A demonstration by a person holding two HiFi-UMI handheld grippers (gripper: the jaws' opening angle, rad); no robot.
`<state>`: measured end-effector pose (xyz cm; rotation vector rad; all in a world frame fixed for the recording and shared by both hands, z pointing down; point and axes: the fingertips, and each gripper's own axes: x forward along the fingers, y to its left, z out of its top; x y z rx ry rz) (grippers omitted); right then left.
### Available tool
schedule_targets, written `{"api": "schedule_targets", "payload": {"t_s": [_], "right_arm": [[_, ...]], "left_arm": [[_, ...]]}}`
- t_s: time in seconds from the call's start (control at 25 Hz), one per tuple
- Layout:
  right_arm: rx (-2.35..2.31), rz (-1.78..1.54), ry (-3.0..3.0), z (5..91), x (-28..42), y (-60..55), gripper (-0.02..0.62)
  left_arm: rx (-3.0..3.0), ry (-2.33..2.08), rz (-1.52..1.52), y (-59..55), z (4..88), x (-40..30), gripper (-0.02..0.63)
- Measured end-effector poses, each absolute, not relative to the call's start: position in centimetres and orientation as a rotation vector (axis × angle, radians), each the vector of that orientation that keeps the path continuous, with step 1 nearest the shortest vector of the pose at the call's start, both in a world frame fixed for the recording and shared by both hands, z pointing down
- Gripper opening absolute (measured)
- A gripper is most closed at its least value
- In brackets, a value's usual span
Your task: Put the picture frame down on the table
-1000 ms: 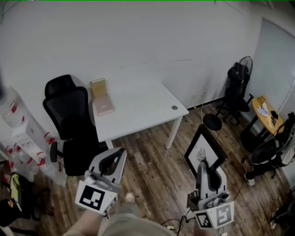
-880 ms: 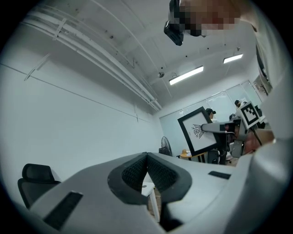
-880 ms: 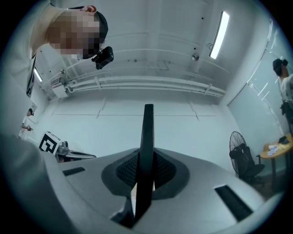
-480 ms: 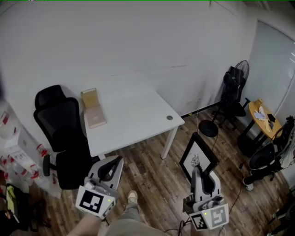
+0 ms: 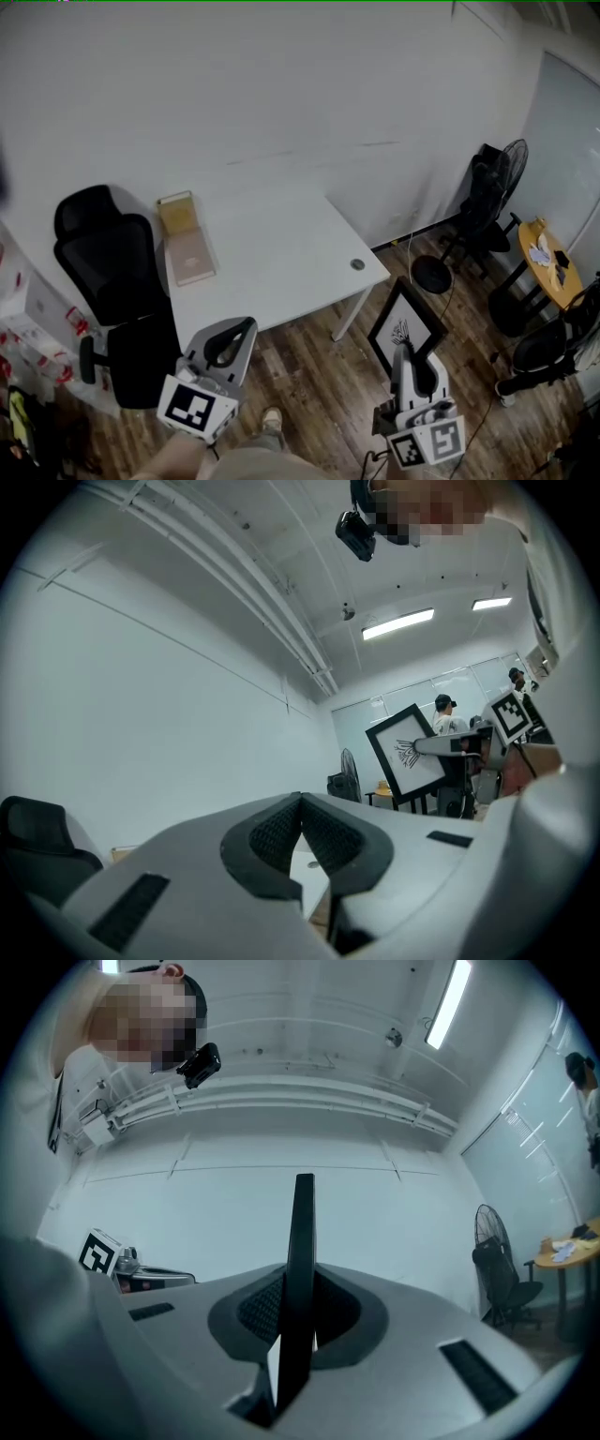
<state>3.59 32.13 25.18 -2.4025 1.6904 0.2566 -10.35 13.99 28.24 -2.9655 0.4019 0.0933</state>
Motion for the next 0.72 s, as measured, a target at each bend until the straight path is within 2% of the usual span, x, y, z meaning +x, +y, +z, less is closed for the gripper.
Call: {"api": "schedule_targets", "payload": {"t_s": [0.32,0.72], "right_arm": [[-2.330,0.130,1.742,25.6,8.8,20.2,0.049],[-2.155,-0.156,1.800,28.0,12.4,10.1,0.049]], "left_arm": [[-2.981,0.452,0.043,2.7,29.3,-5.7,0.020],[-3.007,0.548,-0.001,-5.5,31.2,-3.6,0.020]]}}
